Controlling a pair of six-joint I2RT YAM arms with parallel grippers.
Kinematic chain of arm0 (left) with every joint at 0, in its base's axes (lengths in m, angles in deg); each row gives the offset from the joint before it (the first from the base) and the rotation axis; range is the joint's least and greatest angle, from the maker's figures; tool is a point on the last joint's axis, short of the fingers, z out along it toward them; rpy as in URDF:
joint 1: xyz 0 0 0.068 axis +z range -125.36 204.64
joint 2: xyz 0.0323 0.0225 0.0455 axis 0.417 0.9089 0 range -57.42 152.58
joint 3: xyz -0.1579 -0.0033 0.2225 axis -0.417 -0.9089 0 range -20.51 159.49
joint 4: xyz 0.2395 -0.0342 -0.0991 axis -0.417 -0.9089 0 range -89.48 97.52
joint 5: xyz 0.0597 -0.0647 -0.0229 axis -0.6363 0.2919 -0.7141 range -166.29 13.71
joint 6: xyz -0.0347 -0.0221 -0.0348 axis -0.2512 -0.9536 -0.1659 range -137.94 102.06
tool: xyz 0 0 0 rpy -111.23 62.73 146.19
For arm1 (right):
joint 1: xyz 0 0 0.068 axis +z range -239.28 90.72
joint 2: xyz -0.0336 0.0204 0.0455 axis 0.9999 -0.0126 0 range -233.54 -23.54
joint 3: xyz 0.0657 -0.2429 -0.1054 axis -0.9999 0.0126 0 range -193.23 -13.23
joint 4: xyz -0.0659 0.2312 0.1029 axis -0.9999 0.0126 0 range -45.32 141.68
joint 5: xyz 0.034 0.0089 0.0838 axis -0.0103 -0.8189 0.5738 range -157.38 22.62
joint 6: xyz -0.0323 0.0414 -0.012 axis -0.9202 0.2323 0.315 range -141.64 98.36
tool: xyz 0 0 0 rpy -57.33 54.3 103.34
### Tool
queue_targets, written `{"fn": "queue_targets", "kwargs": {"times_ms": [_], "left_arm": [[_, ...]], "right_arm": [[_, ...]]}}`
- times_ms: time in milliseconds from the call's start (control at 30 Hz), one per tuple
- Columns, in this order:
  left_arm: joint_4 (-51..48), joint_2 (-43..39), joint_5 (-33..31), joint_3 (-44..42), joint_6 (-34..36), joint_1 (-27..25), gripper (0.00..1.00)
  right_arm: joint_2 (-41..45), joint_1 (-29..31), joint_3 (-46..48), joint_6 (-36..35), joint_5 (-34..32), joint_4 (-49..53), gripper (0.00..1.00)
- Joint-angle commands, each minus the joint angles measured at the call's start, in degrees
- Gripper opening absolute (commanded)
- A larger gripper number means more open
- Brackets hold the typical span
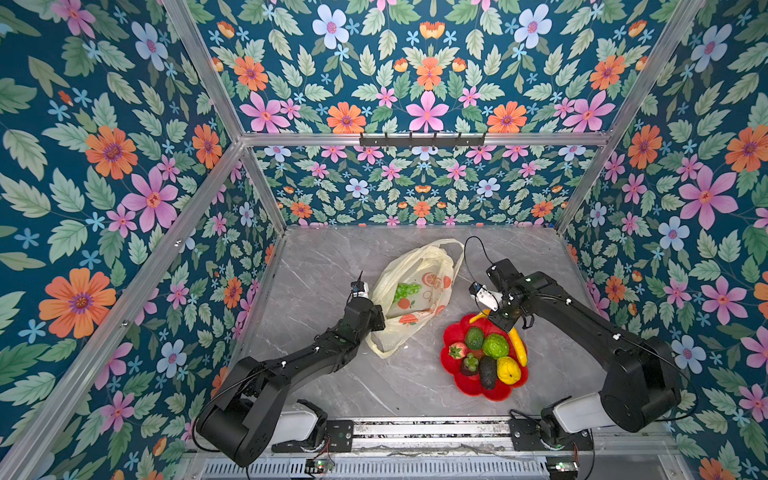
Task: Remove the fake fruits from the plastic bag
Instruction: 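Lower the banana into the red plate and open the right gripper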
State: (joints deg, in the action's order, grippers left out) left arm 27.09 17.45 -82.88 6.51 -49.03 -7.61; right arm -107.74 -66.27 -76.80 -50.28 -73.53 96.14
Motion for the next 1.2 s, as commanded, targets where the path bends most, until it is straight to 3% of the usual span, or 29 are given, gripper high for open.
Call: {"fn": "queue_targets", "kwargs": {"times_ms": [0, 467, 800, 1167], "left_arm": [[0.4, 0.3, -0.6, -0.2, 0.8, 0.1, 0.0], [0.4, 0.7, -0.7, 0.1, 0.9, 0.1, 0.0], [0.3, 1.0, -0.7, 0.2, 0.9, 0.1, 0.0], [0.4, 1.1, -0.7, 0.3, 0.9, 0.1, 0.0]], "right_arm": [[-0.8, 0.0, 0.3, -1.0, 0.2, -0.7, 0.25], [-3.6, 0.0, 1.3, -2.1, -0.4, -1.0, 0.28], [-4.2, 0.0, 1.6, -1.2, 0.3, -0.7, 0.4], [-4.0, 0.0, 1.3, -0.5, 0.5, 0.1, 0.4]]}}
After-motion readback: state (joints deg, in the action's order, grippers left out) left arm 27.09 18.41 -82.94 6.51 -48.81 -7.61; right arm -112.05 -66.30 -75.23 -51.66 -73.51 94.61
